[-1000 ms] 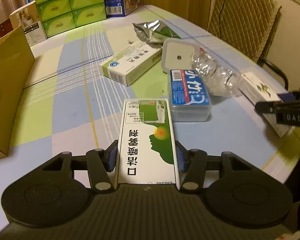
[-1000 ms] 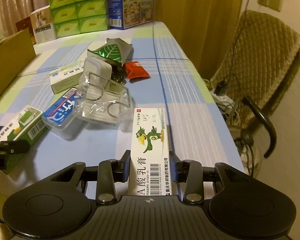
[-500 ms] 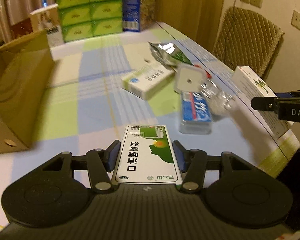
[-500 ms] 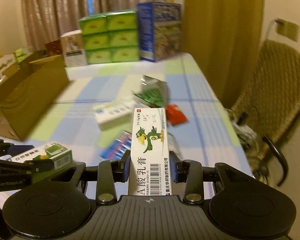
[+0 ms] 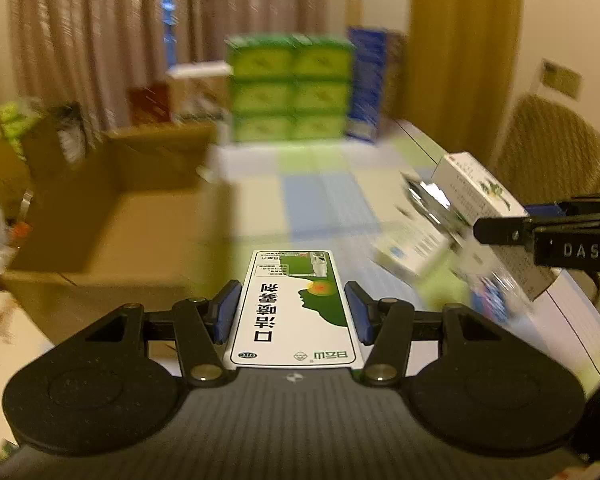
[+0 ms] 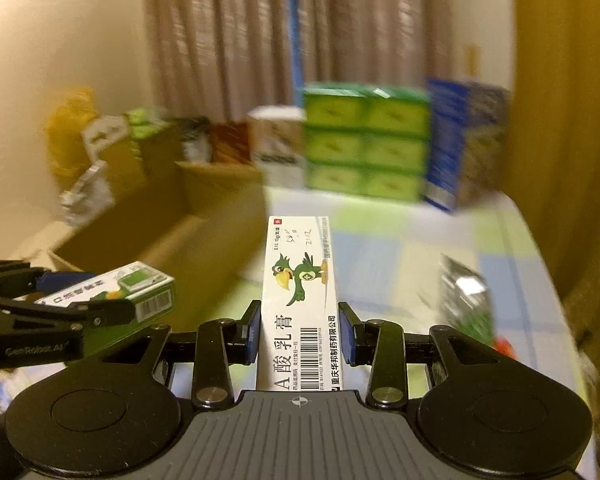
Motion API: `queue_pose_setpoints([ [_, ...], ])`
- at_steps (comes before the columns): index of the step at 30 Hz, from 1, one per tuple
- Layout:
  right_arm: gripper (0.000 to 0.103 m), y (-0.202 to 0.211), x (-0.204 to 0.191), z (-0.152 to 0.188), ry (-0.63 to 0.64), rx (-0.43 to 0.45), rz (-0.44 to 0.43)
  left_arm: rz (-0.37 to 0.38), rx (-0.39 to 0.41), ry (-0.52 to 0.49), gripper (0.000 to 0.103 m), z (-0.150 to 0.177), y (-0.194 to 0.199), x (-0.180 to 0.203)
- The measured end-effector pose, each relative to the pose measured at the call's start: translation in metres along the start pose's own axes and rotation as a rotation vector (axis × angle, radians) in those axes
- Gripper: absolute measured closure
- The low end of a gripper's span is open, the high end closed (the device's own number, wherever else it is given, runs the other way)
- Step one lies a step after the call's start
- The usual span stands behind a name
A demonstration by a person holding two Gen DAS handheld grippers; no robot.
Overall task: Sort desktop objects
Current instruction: 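Carry both boxes to the cardboard box and open both tools to drop them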
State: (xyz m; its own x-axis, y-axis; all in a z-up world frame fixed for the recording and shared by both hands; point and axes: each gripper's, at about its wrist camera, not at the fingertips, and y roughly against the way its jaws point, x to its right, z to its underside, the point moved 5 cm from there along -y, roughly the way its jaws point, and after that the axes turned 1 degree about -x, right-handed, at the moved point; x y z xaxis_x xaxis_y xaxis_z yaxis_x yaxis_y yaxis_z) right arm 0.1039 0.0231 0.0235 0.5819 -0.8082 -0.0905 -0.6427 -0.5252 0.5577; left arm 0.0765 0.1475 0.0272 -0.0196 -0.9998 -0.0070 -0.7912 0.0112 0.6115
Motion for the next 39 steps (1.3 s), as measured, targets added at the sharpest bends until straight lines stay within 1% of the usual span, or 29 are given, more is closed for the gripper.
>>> queue_pose_setpoints([
  [3,0.068,-0.027,-0.031,-0.029,0.014,0.007,-0.059,-0.056,0.039,0.008,0.052,-0.02,0.01,-0.038],
  [5,0.068,-0.043,-0.05,-0.043,0.018,0.002,-0.091,-0.091,0.054,0.014,0.052,-0.031,0.012,-0.065],
  [7,0.068,-0.064,-0.069,-0.054,0.024,-0.015,-0.124,-0.122,0.057,0.024,0.052,-0.04,0.01,-0.094],
  [10,0.068,-0.093,-0.09,-0.064,0.036,-0.039,-0.148,-0.162,0.055,0.027,0.052,-0.049,0.0,-0.129],
  [13,0.068,-0.118,-0.102,-0.068,0.031,-0.066,-0.159,-0.158,0.045,0.062,0.052,-0.051,-0.014,-0.157],
  [15,0.068,-0.13,-0.105,-0.067,0.035,-0.078,-0.162,-0.157,0.041,0.072,0.052,-0.049,-0.025,-0.168],
  [18,0.068,-0.149,-0.107,-0.066,0.027,-0.098,-0.157,-0.151,0.035,0.093,0.052,-0.046,-0.042,-0.182],
  [21,0.068,-0.162,-0.108,-0.063,0.02,-0.118,-0.159,-0.133,0.022,0.107,0.052,-0.044,-0.06,-0.19],
  [23,0.067,-0.166,-0.11,-0.061,0.018,-0.127,-0.161,-0.132,0.022,0.122,0.054,-0.043,-0.067,-0.194],
  [26,0.067,-0.175,-0.112,-0.059,0.018,-0.139,-0.162,-0.147,0.037,0.139,0.054,-0.041,-0.07,-0.2],
  [30,0.067,-0.186,-0.119,-0.058,0.014,-0.155,-0.181,-0.154,0.05,0.161,0.054,-0.037,-0.063,-0.206],
  [31,0.066,-0.188,-0.121,-0.059,0.011,-0.148,-0.195,-0.156,0.054,0.162,0.054,-0.035,-0.06,-0.207],
  [34,0.046,-0.18,-0.12,-0.062,-0.001,-0.116,-0.193,-0.161,0.062,0.171,0.053,-0.033,-0.053,-0.208],
  [39,0.042,-0.15,-0.105,-0.06,-0.016,-0.076,-0.165,-0.17,0.072,0.172,0.052,-0.028,-0.038,-0.206],
])
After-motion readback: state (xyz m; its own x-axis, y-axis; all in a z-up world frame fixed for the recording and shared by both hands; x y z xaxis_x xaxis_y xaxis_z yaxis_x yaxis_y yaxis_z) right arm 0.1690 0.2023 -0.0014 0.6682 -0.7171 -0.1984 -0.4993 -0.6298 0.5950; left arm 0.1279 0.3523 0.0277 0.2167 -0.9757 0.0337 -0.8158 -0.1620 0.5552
